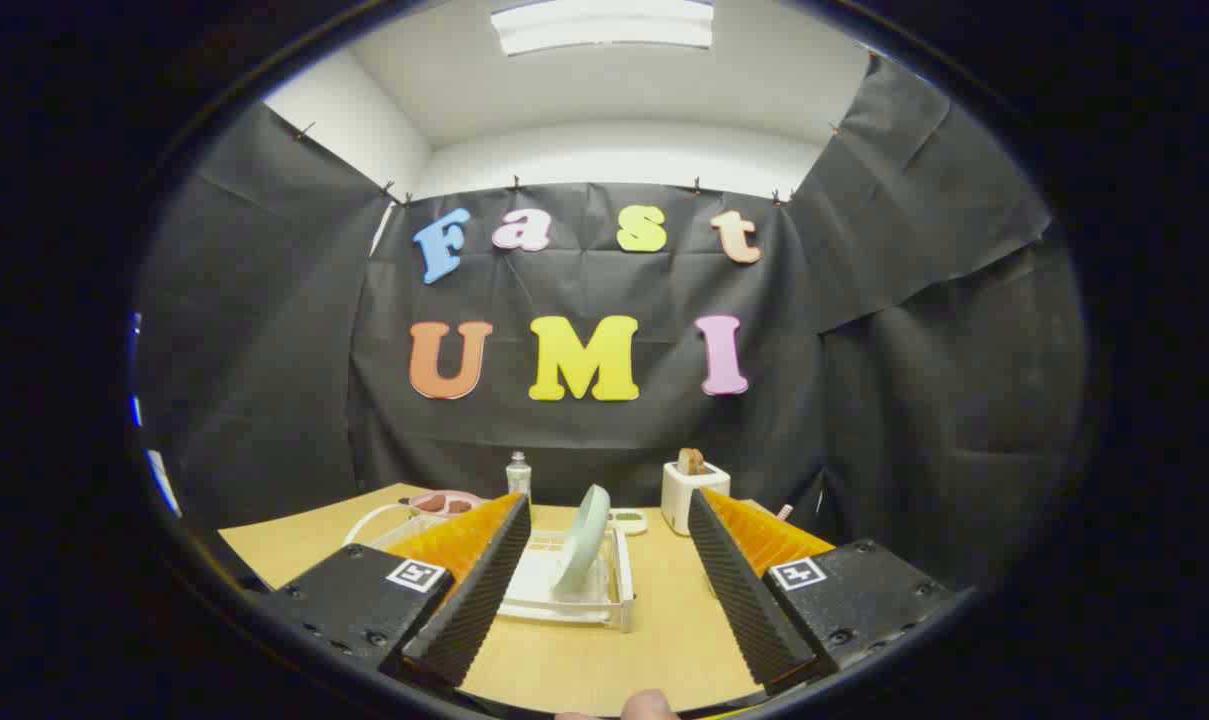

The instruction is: Take the plate from the dish rack, then take the spoon from the basket and place it into the plate.

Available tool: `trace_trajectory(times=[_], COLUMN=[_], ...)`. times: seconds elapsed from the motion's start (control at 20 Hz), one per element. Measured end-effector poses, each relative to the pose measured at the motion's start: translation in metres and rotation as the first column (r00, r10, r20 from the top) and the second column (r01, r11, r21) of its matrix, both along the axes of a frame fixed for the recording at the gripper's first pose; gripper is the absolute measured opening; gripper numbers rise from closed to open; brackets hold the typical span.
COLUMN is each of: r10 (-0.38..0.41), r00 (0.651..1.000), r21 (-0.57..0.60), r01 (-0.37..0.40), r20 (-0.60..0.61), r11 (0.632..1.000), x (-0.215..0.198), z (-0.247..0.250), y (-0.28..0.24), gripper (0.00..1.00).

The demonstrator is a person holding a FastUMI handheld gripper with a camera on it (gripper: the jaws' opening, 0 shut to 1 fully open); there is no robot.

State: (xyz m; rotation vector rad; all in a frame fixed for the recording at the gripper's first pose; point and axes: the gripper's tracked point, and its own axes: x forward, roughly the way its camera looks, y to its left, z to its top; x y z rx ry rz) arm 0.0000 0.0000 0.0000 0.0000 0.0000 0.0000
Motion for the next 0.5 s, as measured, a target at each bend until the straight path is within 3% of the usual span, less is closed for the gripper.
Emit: trace_trajectory(times=[0.5], r10=[0.012], r00=[0.999], r21=[0.003], r01=[-0.012], r20=[-0.030], r11=[1.000], x=[-0.0033], z=[-0.0072], y=[0.0042], gripper=[1.00])
